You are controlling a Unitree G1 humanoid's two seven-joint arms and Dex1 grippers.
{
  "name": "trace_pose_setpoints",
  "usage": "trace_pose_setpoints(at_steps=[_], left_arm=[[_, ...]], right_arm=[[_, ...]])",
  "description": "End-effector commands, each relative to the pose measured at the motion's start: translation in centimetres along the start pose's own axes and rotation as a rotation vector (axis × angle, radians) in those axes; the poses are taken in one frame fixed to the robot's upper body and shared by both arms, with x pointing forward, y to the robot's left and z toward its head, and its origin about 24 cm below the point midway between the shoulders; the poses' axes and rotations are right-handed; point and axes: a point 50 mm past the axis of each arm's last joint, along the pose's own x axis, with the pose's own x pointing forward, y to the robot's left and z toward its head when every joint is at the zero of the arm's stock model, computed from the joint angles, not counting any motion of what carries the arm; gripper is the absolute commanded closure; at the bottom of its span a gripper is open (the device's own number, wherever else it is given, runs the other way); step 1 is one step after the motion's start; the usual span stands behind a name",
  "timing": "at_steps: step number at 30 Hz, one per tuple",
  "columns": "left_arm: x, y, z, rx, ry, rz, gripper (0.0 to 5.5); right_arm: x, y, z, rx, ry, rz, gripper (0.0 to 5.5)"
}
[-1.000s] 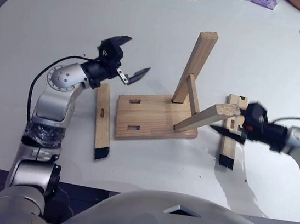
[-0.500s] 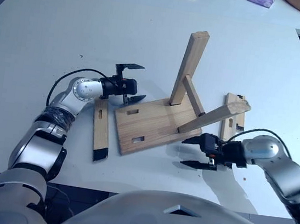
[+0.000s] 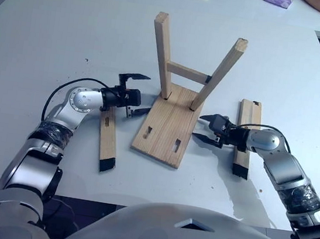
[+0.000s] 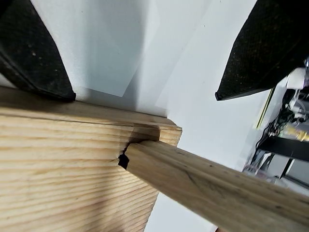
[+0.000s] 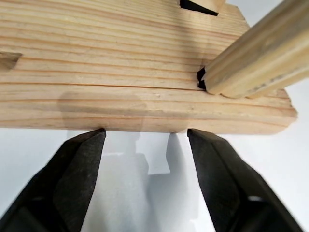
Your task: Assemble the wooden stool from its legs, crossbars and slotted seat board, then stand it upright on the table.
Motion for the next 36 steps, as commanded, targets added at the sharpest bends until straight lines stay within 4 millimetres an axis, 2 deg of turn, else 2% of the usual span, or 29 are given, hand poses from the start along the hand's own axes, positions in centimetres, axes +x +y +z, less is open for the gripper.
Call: trace_pose_setpoints(at_steps=[1, 6, 10, 13, 18, 21, 25, 28, 32, 34, 36], left_arm=[[0.7, -2.2, 1.4, -0.083, -0.036, 0.009, 0.1], [0.2, -2.1, 1.7, -0.132, 0.013, 0.086, 0.1], [-0.2, -0.5, 1.3, -0.142, 0.06, 0.172, 0.1], [-1.0, 0.2, 1.5, -0.155, 0.062, 0.211, 0.1], [-2.7, -1.0, 2.5, -0.213, 0.054, 0.244, 0.1], [-2.9, -2.0, 3.0, -0.255, 0.055, 0.243, 0.1], [-4.2, -3.2, 2.4, -0.283, 0.115, 0.258, 0.1], [-5.9, -2.4, 1.9, -0.277, 0.145, 0.357, 0.1], [-6.9, -0.9, 2.6, -0.268, 0.095, 0.486, 0.1], [-6.8, -1.9, 2.5, -0.267, 0.11, 0.46, 0.1], [-6.5, -3.8, 2.2, -0.267, 0.134, 0.393, 0.1]], right_arm=[[0.5, -1.1, 0.8, -0.019, -0.026, -0.068, 2.37], [-0.2, -1.2, 1.7, -0.021, -0.066, -0.089, 2.37], [-0.9, -0.5, 2.6, -0.021, -0.103, -0.068, 2.37], [-2.6, -0.4, 3.5, -0.014, -0.127, -0.093, 2.37], [-4.8, -1.8, 4.1, -0.034, -0.115, -0.209, 2.37], [-6.2, -2.3, 3.3, -0.011, -0.062, -0.294, 2.37], [-9.2, -0.9, 2.6, 0.08, -0.004, -0.338, 2.37], [-11.1, -0.5, 2.2, 0.224, 0.011, -0.505, 2.37], [-11.4, 0.2, 0.5, 0.476, 0.015, -0.821, 2.37], [-11.3, 1.0, -0.6, 0.55, 0.057, -0.913, 2.37], [-10.9, 1.9, -1.4, 0.618, 0.075, -0.931, 2.37]])
